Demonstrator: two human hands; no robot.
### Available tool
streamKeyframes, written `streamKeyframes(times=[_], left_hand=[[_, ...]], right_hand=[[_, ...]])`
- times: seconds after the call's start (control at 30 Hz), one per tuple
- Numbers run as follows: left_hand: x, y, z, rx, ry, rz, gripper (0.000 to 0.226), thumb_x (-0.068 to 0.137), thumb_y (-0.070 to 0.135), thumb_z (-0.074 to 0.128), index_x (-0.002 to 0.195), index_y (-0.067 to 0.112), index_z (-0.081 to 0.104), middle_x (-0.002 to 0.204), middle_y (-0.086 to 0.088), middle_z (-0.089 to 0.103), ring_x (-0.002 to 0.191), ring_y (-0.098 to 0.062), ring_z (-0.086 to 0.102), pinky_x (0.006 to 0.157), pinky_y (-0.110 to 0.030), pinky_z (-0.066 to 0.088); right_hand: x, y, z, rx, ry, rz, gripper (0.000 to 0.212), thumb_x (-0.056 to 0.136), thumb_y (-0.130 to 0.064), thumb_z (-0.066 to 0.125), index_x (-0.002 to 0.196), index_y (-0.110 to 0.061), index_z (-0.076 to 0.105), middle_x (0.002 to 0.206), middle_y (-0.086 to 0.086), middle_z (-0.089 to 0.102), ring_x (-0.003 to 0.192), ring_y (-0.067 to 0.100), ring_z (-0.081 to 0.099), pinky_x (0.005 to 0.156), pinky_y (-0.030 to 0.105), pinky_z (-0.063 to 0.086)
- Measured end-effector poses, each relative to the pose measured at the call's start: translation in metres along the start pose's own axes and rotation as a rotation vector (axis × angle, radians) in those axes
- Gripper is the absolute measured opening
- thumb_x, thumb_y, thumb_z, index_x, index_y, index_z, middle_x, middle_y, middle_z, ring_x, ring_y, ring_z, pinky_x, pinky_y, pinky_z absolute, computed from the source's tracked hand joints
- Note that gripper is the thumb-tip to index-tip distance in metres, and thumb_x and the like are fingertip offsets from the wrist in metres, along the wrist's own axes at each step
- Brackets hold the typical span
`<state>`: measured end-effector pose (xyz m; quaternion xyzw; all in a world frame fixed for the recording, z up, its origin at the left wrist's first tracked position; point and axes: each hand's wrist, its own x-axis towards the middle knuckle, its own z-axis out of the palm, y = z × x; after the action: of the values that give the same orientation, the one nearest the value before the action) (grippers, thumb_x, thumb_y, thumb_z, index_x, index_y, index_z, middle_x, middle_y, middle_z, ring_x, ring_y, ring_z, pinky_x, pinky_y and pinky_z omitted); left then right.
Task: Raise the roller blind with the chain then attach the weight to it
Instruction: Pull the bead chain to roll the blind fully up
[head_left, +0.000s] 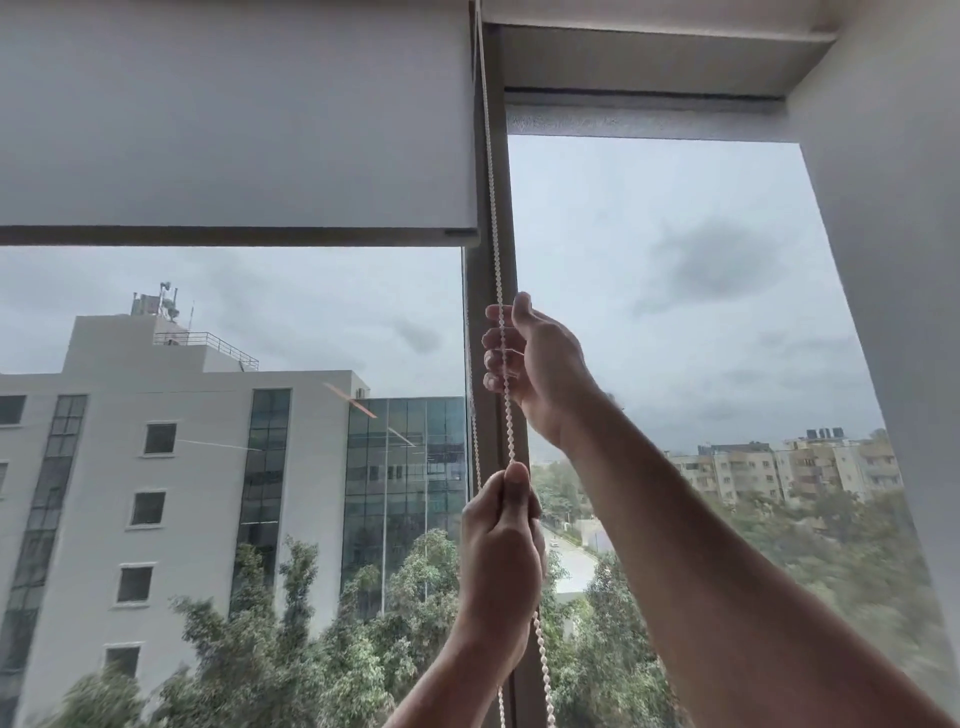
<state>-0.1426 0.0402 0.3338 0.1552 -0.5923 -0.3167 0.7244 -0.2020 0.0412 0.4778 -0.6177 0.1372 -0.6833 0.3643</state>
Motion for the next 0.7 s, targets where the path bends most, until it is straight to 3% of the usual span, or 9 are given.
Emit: streamKeyframes(times=[0.1, 0.17, 0.27, 0.33, 0.47, 0.57, 0.63, 0.7], left_hand=[[0.001, 0.001, 0.001, -0.002, -0.01, 0.026, 0.049, 0.102, 0.024, 0.047, 0.054, 0.023, 0.048, 0.047, 0.007, 0.034, 0.038, -0.005, 0.025, 0.034, -0.018, 0.021], [0.005, 0.0, 0.001, -0.009, 0.009, 0.057, 0.049, 0.102, 0.021, 0.047, 0.052, 0.023, 0.048, 0.047, 0.006, 0.034, 0.038, -0.005, 0.025, 0.035, -0.017, 0.021], [0.011, 0.001, -0.004, -0.023, -0.001, 0.132, 0.042, 0.097, 0.031, 0.045, 0.056, 0.023, 0.052, 0.047, 0.009, 0.034, 0.04, -0.004, 0.026, 0.038, -0.017, 0.024], [0.016, 0.004, -0.012, 0.051, -0.018, 0.156, 0.04, 0.092, 0.044, 0.037, 0.07, 0.018, 0.059, 0.048, 0.01, 0.039, 0.043, -0.007, 0.035, 0.043, -0.02, 0.032], [0.042, 0.024, -0.029, 0.155, 0.118, 0.148, 0.061, 0.086, 0.06, 0.027, 0.086, 0.012, 0.064, 0.065, -0.005, 0.058, 0.058, -0.007, 0.058, 0.054, -0.019, 0.05], [0.066, 0.061, -0.026, 0.178, 0.107, 0.17, 0.067, 0.096, 0.056, 0.022, 0.098, 0.003, 0.064, 0.09, -0.033, 0.063, 0.078, -0.025, 0.062, 0.064, -0.03, 0.049], [0.078, 0.086, -0.014, 0.204, 0.085, 0.205, 0.065, 0.102, 0.049, 0.023, 0.105, -0.002, 0.064, 0.096, -0.034, 0.065, 0.081, -0.026, 0.062, 0.063, -0.027, 0.051], [0.089, 0.11, 0.001, 0.207, 0.034, 0.233, 0.062, 0.103, 0.048, 0.026, 0.11, -0.001, 0.064, 0.09, -0.021, 0.066, 0.079, -0.022, 0.063, 0.062, -0.024, 0.053]], right_hand=[[0.008, -0.007, 0.018, 0.017, 0.093, -0.078, 0.029, 0.104, -0.022, 0.037, 0.09, -0.014, 0.061, 0.051, -0.006, 0.037, 0.038, 0.007, 0.029, 0.037, 0.019, 0.022], [0.005, -0.003, 0.028, -0.048, 0.161, -0.205, 0.035, 0.093, -0.007, 0.035, 0.075, -0.024, 0.061, 0.049, -0.007, 0.037, 0.037, 0.008, 0.029, 0.037, 0.019, 0.024], [0.0, -0.007, 0.04, -0.149, 0.227, -0.364, 0.039, 0.075, -0.008, 0.038, 0.061, -0.033, 0.064, 0.049, -0.012, 0.048, 0.05, 0.013, 0.039, 0.052, 0.029, 0.032], [-0.002, -0.017, 0.045, -0.177, 0.247, -0.436, 0.037, 0.072, -0.012, 0.039, 0.06, -0.036, 0.064, 0.047, -0.015, 0.049, 0.055, 0.015, 0.04, 0.058, 0.034, 0.032], [-0.011, -0.02, 0.038, -0.255, 0.255, -0.547, 0.04, 0.083, -0.01, 0.042, 0.06, -0.036, 0.061, 0.045, -0.019, 0.048, 0.052, 0.011, 0.038, 0.054, 0.031, 0.029], [-0.029, 0.003, 0.029, -0.309, 0.237, -0.573, 0.033, 0.088, -0.012, 0.043, 0.062, -0.029, 0.056, 0.047, -0.016, 0.046, 0.05, 0.009, 0.038, 0.052, 0.03, 0.031], [-0.044, 0.024, 0.024, -0.304, 0.223, -0.615, 0.034, 0.093, -0.016, 0.043, 0.062, -0.028, 0.053, 0.049, -0.018, 0.049, 0.049, 0.002, 0.041, 0.05, 0.022, 0.035], [-0.059, 0.043, 0.02, -0.318, 0.215, -0.635, 0.036, 0.097, -0.021, 0.044, 0.064, -0.028, 0.052, 0.052, -0.019, 0.051, 0.049, 0.001, 0.042, 0.049, 0.014, 0.031]])
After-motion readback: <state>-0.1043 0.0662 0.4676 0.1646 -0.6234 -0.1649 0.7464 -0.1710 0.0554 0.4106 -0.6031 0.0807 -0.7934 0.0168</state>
